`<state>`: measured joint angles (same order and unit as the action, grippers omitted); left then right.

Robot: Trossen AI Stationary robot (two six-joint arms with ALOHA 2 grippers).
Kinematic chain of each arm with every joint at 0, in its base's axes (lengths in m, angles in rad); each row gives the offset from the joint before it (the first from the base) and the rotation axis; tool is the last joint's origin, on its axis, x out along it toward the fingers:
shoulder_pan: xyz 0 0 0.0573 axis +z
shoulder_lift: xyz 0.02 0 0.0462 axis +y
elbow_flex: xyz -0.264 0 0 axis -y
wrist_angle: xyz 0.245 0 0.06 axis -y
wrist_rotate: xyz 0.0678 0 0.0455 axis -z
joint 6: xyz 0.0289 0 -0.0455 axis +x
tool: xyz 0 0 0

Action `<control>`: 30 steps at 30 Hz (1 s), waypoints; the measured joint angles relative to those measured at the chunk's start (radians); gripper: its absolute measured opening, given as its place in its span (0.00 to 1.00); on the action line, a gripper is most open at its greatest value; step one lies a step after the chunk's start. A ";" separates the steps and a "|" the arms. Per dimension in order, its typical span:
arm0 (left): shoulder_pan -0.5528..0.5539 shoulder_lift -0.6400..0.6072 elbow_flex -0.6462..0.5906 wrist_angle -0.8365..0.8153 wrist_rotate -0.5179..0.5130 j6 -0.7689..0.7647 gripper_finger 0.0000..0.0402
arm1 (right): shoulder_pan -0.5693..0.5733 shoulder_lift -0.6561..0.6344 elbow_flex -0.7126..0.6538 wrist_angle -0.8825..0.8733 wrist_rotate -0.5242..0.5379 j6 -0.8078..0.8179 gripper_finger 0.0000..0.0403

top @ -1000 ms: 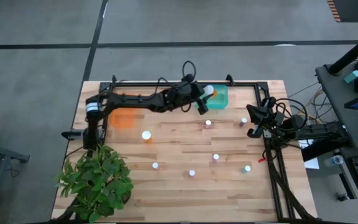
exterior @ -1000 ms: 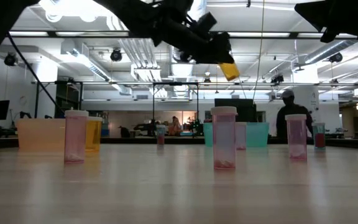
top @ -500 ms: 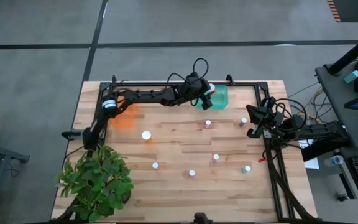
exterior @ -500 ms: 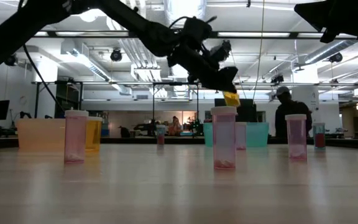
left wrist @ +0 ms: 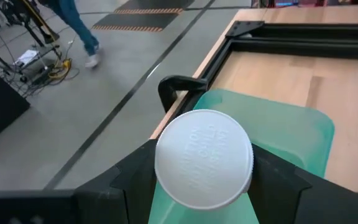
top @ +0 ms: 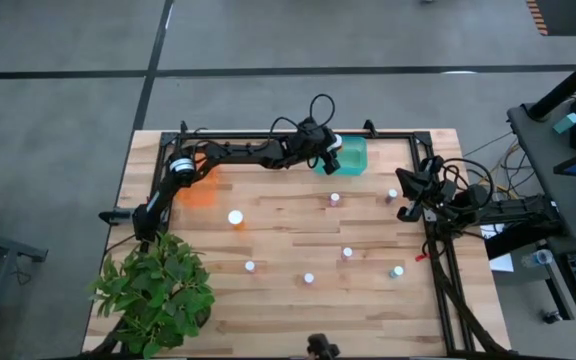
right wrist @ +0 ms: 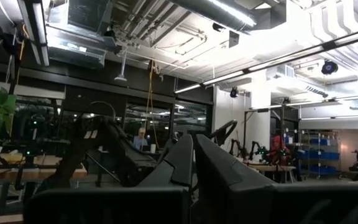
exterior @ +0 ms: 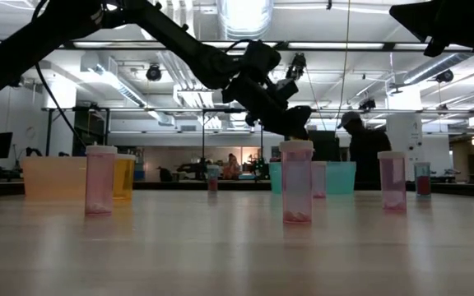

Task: Pick and place medicine bottles into bin by pill shape (circle, oval)
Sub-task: Put the orange capsule bottle into the green bin

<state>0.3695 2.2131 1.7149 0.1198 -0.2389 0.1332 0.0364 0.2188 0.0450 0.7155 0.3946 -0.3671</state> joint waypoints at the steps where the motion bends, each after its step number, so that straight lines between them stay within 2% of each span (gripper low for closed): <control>1: 0.000 0.000 -0.002 -0.001 0.000 -0.020 0.48 | 0.000 0.000 0.000 0.000 0.000 0.000 0.02; 8: -0.002 0.000 -0.006 -0.115 0.000 -0.100 0.48 | 0.000 0.000 0.000 0.000 0.000 0.000 0.02; 25: -0.003 0.000 -0.020 -0.139 -0.005 -0.102 0.48 | 0.000 0.000 0.000 -0.003 0.000 0.000 0.02; 30: -0.003 0.000 -0.020 -0.174 -0.069 -0.102 0.48 | 0.000 0.000 0.000 -0.003 0.000 0.000 0.02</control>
<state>0.3664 2.2127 1.6947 -0.0546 -0.3075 0.0315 0.0364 0.2192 0.0452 0.7120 0.3946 -0.3672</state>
